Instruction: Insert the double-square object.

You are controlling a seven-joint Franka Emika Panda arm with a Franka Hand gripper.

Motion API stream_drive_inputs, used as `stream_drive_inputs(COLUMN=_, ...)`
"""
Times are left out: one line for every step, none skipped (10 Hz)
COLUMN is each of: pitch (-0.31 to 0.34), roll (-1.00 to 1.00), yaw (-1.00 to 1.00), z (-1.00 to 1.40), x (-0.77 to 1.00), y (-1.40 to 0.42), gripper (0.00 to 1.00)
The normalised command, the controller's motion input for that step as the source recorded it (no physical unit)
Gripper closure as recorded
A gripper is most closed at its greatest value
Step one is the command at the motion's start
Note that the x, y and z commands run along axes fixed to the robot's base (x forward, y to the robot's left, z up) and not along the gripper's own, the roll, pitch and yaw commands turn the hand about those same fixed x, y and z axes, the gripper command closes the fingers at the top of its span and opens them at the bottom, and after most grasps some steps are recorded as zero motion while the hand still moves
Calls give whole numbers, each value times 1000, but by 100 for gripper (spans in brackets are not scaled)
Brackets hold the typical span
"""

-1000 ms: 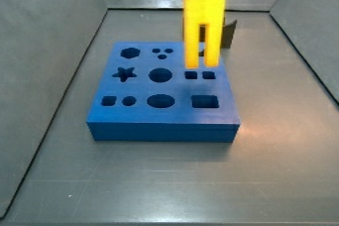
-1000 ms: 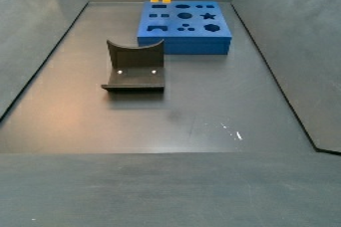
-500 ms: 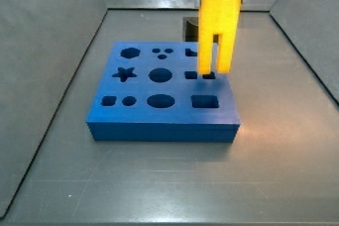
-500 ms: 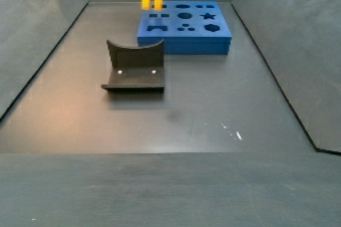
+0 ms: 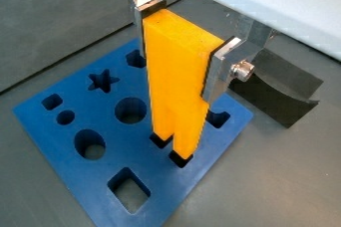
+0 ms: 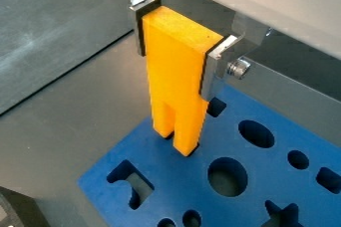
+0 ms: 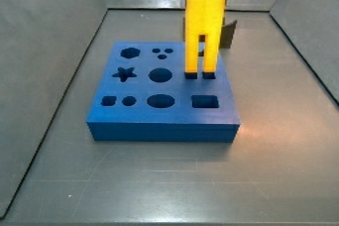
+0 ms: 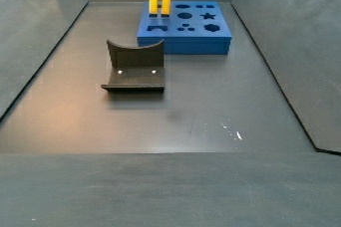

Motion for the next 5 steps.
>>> stream_drive_inputs(pitch=0, roll=0, yaw=0, z=-103, x=86, y=0, gripper=100)
stream_drive_inputs(pitch=0, roll=0, yaw=0, z=-80, x=23, y=0, gripper=100)
stream_drive_inputs(pitch=0, roll=-19, yaw=0, z=-51, x=31, y=0, gripper=100)
stream_drive_inputs(pitch=-19, roll=-47, yaw=80, z=0, x=0, y=0, gripper=100)
stream_drive_inputs(pitch=-3, roll=-16, yaw=23, z=-43, x=154, y=-94, gripper=100)
